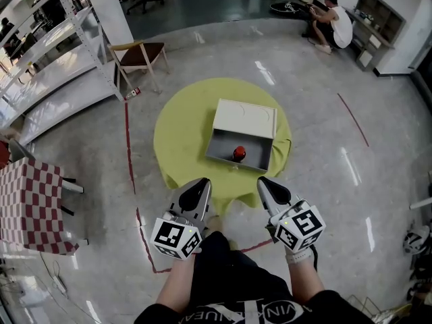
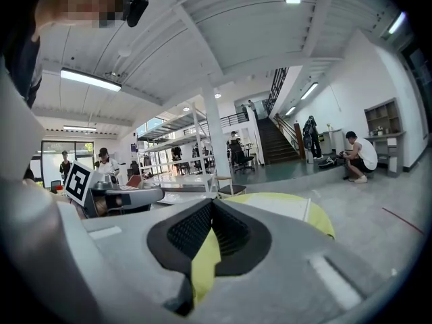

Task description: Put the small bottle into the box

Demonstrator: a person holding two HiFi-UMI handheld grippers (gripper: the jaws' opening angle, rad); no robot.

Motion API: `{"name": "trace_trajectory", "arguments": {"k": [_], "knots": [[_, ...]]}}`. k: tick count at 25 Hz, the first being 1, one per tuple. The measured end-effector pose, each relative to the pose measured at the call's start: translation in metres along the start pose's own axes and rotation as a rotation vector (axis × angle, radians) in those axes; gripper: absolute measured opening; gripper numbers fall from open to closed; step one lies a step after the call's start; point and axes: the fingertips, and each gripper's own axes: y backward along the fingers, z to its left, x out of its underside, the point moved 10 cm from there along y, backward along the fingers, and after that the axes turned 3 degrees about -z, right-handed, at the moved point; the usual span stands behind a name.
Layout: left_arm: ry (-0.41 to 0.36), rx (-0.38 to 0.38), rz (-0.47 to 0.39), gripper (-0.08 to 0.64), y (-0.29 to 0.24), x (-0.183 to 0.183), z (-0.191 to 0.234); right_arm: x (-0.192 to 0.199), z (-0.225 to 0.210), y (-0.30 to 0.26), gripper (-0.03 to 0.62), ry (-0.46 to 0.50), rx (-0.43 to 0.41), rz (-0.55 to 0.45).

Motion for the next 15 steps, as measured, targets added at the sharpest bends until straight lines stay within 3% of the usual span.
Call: {"name": "trace_trajectory", "arguments": {"k": [15], "knots": [[-0.01, -0.017, -0.036, 0.023, 0.009, -0.015, -0.004, -0.014, 0.008, 0.005, 0.006, 0.012, -0.036, -0.046]]}}
